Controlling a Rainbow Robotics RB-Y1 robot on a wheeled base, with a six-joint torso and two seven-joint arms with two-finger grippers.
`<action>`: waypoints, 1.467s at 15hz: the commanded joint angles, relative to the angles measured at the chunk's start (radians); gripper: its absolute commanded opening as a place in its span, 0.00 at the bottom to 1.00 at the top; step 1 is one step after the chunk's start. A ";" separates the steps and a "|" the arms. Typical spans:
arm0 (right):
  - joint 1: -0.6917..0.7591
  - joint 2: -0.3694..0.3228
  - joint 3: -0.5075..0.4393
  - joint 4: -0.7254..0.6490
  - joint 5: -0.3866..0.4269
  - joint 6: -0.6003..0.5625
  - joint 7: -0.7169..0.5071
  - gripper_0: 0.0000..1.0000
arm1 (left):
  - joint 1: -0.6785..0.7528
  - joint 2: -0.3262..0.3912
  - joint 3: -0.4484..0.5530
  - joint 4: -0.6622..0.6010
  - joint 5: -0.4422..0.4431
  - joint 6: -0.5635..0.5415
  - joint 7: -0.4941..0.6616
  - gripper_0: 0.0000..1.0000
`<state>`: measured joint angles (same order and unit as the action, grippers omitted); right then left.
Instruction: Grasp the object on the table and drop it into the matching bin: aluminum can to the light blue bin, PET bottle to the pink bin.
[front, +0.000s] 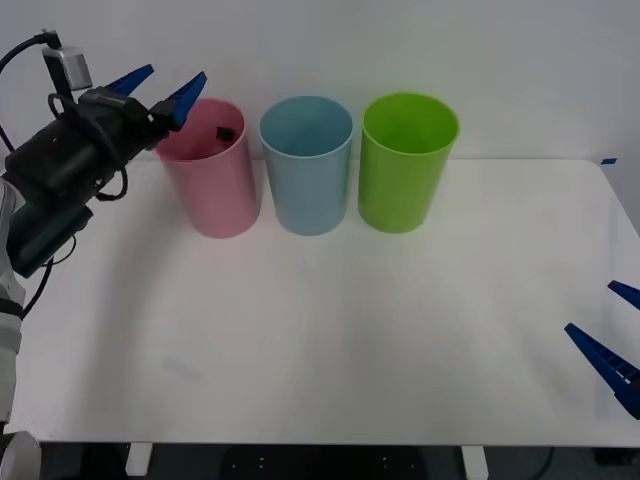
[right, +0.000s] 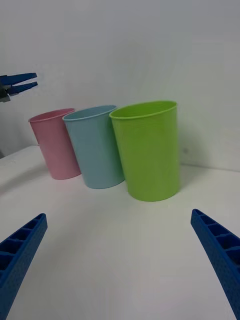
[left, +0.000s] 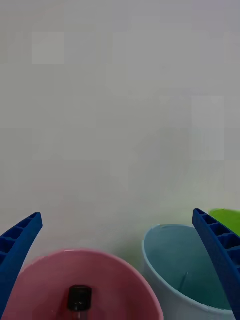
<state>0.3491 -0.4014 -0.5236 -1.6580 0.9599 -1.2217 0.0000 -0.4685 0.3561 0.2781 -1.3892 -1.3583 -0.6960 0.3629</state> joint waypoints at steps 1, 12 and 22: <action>0.000 0.000 0.000 0.000 0.000 0.000 0.000 1.00 | 0.122 0.004 0.004 -0.119 0.062 -0.003 -0.001 1.00; 0.000 0.000 0.000 0.000 0.000 0.000 0.000 1.00 | 0.557 0.103 0.130 -0.326 0.286 -0.227 -0.137 1.00; 0.000 0.000 0.000 0.000 0.000 0.000 0.000 1.00 | 0.814 0.132 0.243 -0.326 0.321 -0.412 -0.409 1.00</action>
<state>0.3490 -0.4014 -0.5236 -1.6581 0.9599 -1.2217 0.0000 0.3323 0.4878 0.5088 -1.7151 -1.0370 -1.0880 -0.0441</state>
